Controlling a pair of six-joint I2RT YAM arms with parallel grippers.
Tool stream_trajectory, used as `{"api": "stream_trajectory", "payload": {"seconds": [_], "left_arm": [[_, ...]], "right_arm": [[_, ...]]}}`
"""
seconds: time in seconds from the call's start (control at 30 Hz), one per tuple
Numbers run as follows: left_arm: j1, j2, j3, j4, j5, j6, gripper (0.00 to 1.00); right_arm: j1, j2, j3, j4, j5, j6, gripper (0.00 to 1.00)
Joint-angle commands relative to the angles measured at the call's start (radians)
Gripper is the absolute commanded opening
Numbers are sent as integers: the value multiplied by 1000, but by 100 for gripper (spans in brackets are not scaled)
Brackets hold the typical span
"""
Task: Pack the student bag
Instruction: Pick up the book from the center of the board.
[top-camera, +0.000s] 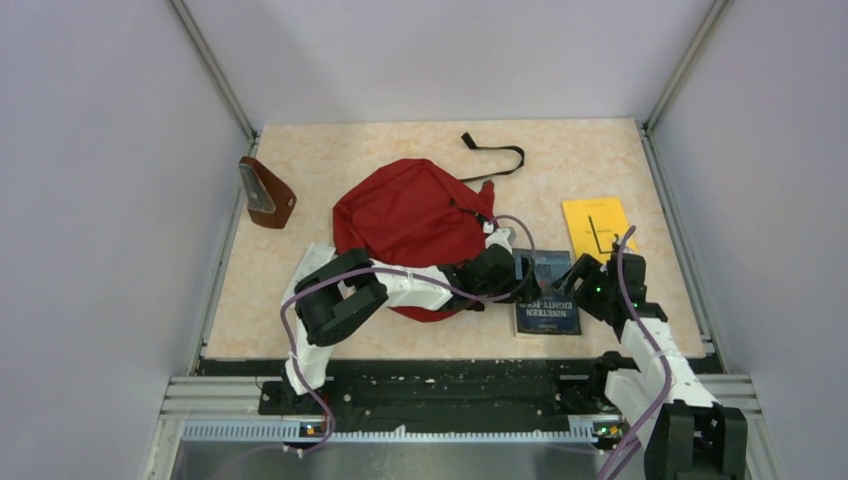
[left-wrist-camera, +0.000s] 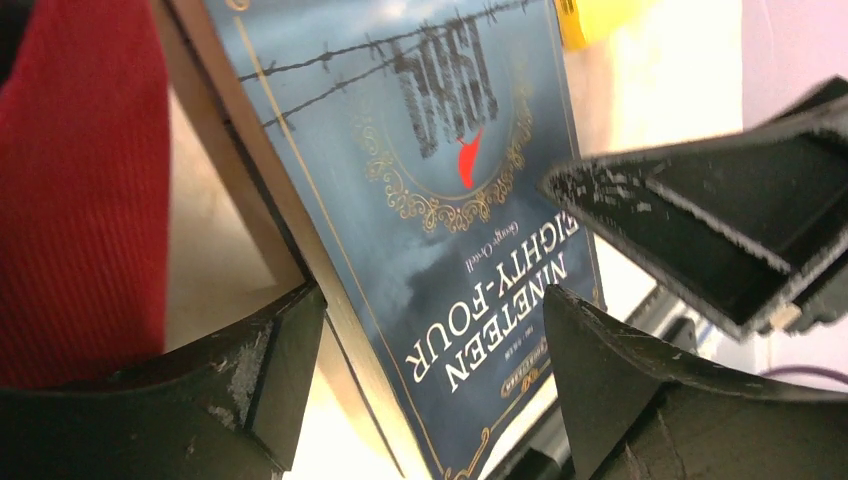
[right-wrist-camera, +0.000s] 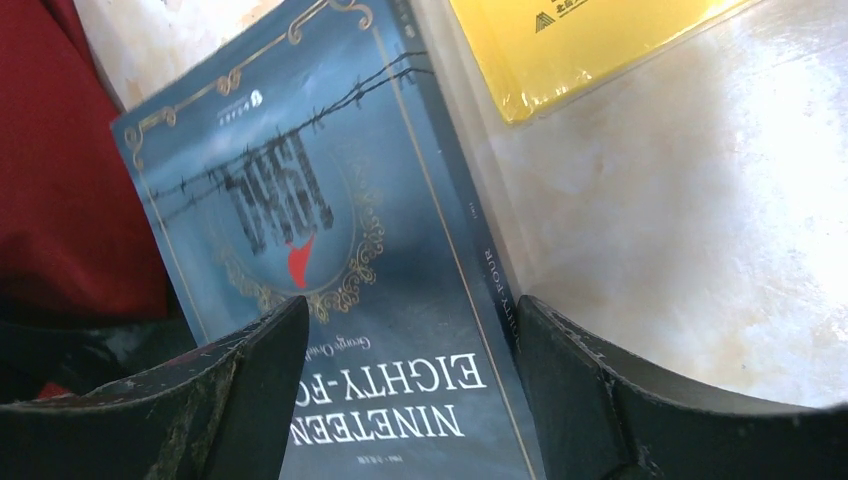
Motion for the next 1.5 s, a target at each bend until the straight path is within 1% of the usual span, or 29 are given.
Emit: {"api": "stream_trajectory", "payload": {"seconds": [0.0,0.1,0.2,0.27,0.3,0.47,0.57,0.73,0.83,0.87,0.93,1.03,1.13,1.27,1.37,1.47], "left_arm": [[-3,20,83,93,-72,34,82],[-2,24,95,101,-75,35,78],[-2,22,85,120,-73,26,69],[-3,14,61,168,-73,14,62],[-3,10,53,177,-74,11,60],[-4,12,80,162,-70,14,57],[-4,17,88,166,-60,4,51],[-6,9,82,184,-46,-2,33],[-5,-5,71,191,-50,-2,18],[-5,-11,64,198,-48,-2,10],[-5,-29,51,214,-43,4,0],[-4,-69,31,250,-30,32,0],[-2,-124,12,282,-22,65,0],[10,-211,-65,399,-22,73,0],[31,-269,-84,412,-7,78,0],[45,-336,-107,436,39,101,0]], "right_arm": [[39,26,-13,-14,-91,41,74],[46,34,-14,-10,-86,41,74],[47,40,-14,-5,-81,44,74],[49,46,-15,0,-79,45,74],[49,48,-18,3,-79,47,74],[53,64,-24,19,-79,52,74],[55,72,-26,26,-77,54,74],[57,73,-28,27,-73,57,74],[57,74,-27,31,-71,59,74],[57,72,-25,29,-70,60,74],[57,71,-20,26,-68,59,74],[57,65,6,9,-52,49,74],[57,52,46,-7,-42,35,81],[57,20,104,-21,-52,3,88],[55,-29,144,-32,-65,-15,93],[51,-76,183,-22,-107,-19,96]]}}
